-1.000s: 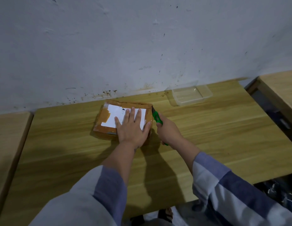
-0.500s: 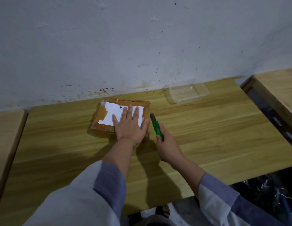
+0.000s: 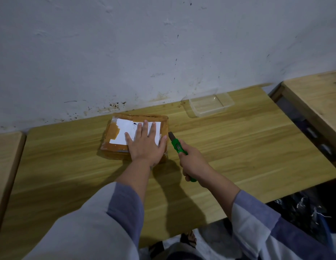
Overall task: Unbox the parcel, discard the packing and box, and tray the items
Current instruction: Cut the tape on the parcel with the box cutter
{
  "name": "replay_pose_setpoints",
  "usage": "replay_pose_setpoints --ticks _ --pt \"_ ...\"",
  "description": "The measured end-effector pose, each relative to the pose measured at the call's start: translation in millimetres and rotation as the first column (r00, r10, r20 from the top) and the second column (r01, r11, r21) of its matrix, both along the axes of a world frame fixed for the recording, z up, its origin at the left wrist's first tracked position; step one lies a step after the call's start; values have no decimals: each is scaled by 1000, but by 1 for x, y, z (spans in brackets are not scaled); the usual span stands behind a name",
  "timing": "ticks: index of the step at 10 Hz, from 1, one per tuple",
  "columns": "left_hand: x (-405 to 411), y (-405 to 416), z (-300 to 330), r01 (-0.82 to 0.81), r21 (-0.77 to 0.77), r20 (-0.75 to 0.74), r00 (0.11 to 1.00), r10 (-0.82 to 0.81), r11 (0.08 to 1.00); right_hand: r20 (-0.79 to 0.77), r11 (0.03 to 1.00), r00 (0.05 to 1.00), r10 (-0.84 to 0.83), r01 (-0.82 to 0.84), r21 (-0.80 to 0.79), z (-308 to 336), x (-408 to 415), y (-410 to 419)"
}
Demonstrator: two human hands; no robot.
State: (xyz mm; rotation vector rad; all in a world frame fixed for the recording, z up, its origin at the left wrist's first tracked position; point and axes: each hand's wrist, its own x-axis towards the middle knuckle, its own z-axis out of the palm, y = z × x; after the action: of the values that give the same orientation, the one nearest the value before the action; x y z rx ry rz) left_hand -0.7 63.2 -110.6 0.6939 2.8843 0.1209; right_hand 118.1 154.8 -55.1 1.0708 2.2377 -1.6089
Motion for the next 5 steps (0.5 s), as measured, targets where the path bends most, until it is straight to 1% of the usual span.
replay_pose_setpoints --ticks 1,5 --pt "-1 -1 -1 -1 9 -3 1000 1 1000 11 999 1000 -2 2 -44 4 2 3" --pt "-3 -7 -6 2 18 -6 1000 -1 1000 38 991 999 19 -14 -131 11 7 2"
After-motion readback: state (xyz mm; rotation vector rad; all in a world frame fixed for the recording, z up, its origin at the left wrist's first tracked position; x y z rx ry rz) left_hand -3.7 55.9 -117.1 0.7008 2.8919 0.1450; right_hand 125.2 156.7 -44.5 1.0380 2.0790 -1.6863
